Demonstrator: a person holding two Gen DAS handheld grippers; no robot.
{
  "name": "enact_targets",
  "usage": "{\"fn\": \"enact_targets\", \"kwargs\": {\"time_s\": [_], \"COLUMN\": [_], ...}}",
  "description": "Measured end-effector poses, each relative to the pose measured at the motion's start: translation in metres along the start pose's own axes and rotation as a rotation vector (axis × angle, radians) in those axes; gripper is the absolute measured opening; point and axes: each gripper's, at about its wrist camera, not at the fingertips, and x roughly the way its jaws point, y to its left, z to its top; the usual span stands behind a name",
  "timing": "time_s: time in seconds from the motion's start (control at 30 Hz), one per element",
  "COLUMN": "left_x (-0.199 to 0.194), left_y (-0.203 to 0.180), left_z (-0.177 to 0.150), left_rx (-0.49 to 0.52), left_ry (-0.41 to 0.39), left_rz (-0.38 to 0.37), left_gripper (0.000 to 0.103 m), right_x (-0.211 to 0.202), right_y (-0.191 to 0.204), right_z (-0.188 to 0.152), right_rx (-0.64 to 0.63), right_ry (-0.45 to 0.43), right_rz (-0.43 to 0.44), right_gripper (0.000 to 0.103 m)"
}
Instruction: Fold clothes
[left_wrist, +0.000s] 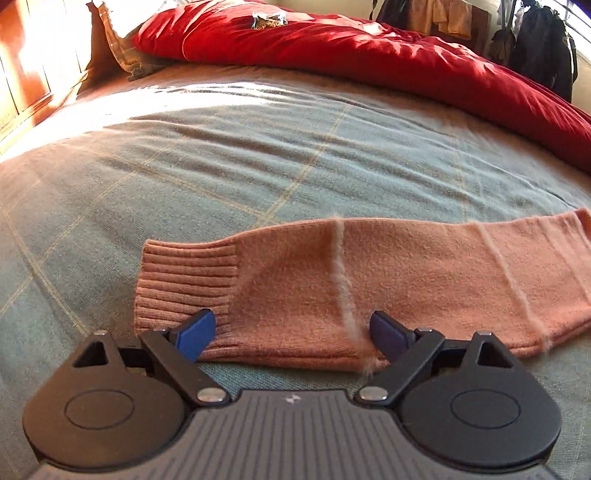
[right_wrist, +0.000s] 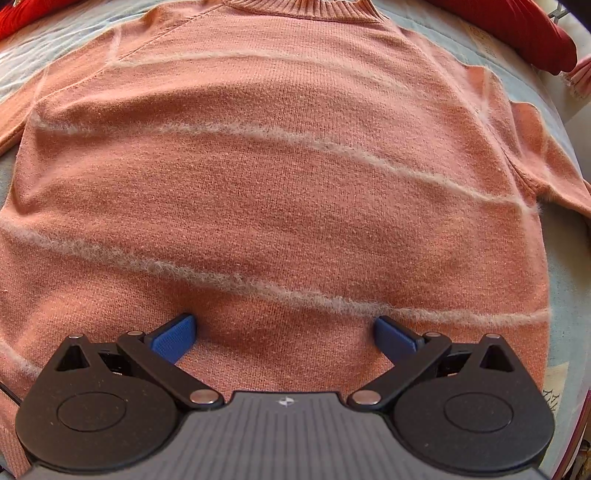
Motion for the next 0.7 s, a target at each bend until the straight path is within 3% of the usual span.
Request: {"fn": "enact_targets", "kwargs": {"time_s": [0.07,0.17,0.23,0.33,0.43,0.53,0.6,0.7], "left_x": [-0.007,-0.012,-0.004,0.016,0.023,0.022,0.023,0.024], "left_y": [-0.008,-0.024,-0.034,-0.044,-0.043,-0.04,-0.039,-0.041], "left_z": [0.007,0.018,0.022,0.021,0.017,0.015,0.015,0.016], "left_rx": [0.027,0.075,0.097,0.099,0.071,0.071,0.08,0.091], "left_ry": [-0.032,-0.093,-0.077,0.008,0.03,0.028,0.026,0.026], "left_rz": [-0.003,-0.049,-0.089,-0.096,-0.098,-0.113,-0.12,-0.12], "left_gripper": [0.09,0.091,0.091,0.091,0.091,0.093,0.094,0.095], "right_x": [-0.007,-0.035,-0.051,-0.059,-0.048,-0.023,0.002,0.01], "right_y": [0.006,0.028,0.049,0.083,0.123,0.155,0.175,0.194], "right_z": [0.007,0.017,0.033,0.071,0.096,0.108,0.108,0.104], "right_rx": [0.004,-0.051,-0.09,-0.137,-0.177,-0.209,-0.232,-0.264], "right_ry": [0.018,-0.117,-0.204,-0.316,-0.353,-0.33,-0.29,-0.333], "right_rz": [-0.021,0.039,0.119,0.293,0.408,0.503,0.496,0.412], "right_gripper": [0.103,0.103,0.103,0.103,0.103,0.103,0.103,0.103]}}
